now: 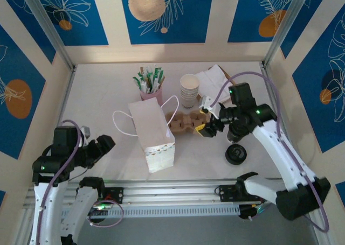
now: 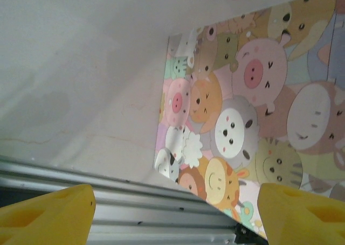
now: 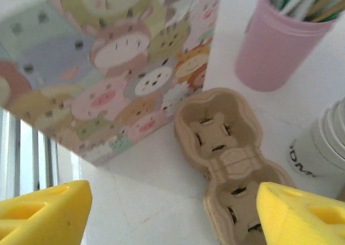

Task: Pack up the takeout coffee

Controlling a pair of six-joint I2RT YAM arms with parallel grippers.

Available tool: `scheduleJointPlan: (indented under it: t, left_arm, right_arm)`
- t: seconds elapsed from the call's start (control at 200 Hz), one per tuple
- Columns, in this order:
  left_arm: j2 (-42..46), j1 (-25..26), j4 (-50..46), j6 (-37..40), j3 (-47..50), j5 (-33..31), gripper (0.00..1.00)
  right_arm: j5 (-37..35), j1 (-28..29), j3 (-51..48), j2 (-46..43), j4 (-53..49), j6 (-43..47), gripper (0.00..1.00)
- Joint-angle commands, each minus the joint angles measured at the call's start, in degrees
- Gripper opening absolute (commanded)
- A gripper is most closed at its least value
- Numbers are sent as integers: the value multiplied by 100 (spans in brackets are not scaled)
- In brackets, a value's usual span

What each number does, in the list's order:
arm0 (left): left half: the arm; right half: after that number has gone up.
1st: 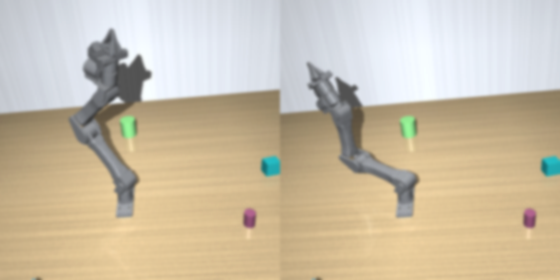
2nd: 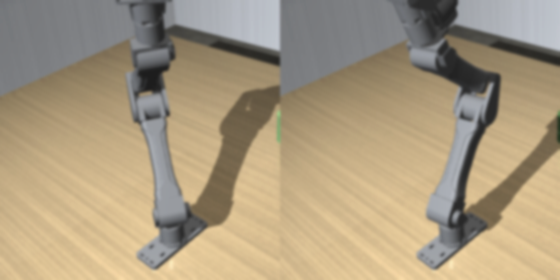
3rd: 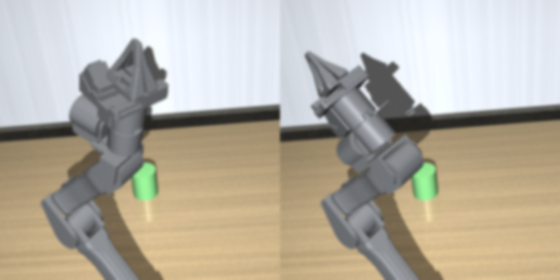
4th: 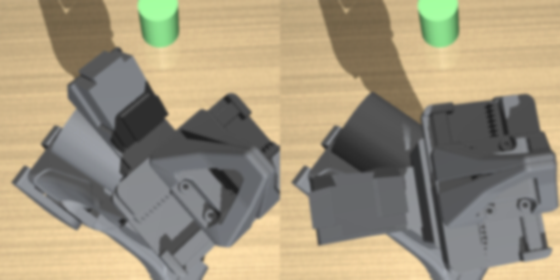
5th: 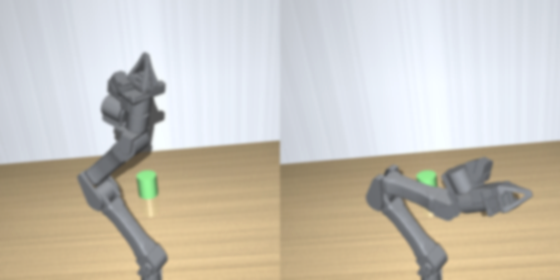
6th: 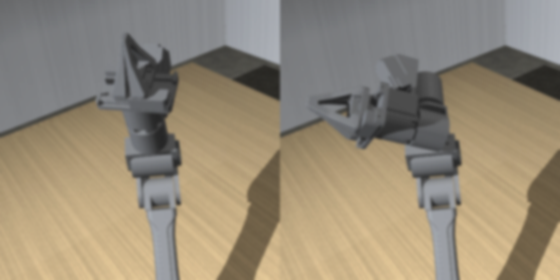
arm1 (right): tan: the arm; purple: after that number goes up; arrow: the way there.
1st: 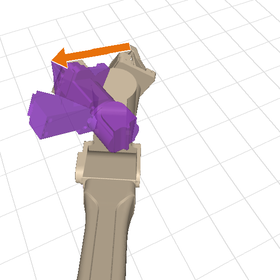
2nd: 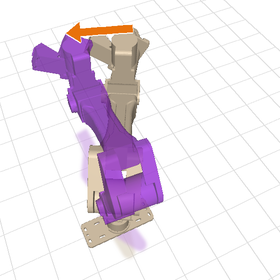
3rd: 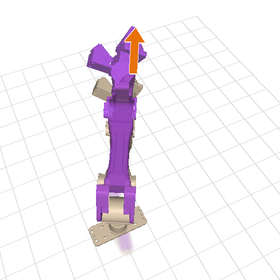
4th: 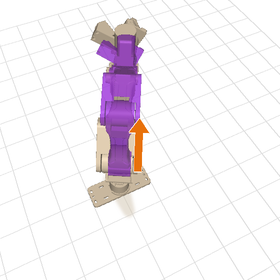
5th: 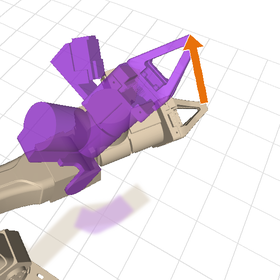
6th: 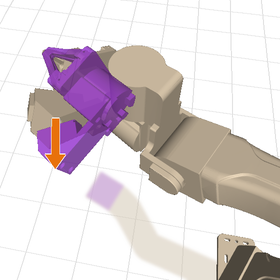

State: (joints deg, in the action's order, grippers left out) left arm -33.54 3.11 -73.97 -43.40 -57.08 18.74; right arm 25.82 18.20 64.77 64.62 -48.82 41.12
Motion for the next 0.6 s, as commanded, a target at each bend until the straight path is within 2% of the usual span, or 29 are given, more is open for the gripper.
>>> scheduleJointPlan:
  t: [0.0,0.14,0.21,0.255,0.36,0.46,0.54,0.595]
  left_arm:
    - [-82,-48,440,-236,-141,-291,79]
    - [-69,-48,901,-460,15,-483,78]
    - [-98,-48,1129,-497,73,-565,78]
    - [-117,-48,1204,-528,83,-665,78]
    - [-110,-48,1283,-520,129,-910,78]
    - [-40,-50,1292,-533,224,-1013,78]
    - [11,-48,1315,-562,314,-1038,78]
    - [31,-52,1333,-610,383,-1086,78]
  right_arm:
    - [809,-279,96,468,-83,1311,74]
    - [887,-516,444,1418,257,1627,67]
    - [968,-558,853,2012,-25,2019,60]
    - [1047,-545,1117,2345,-181,2267,58]
    - [958,-551,1395,2850,-25,2444,59]
    - [850,-499,1598,3131,-293,2789,59]
    - [760,-452,1487,3185,-119,2716,70]
    - [581,-352,1416,3242,-7,2689,71]
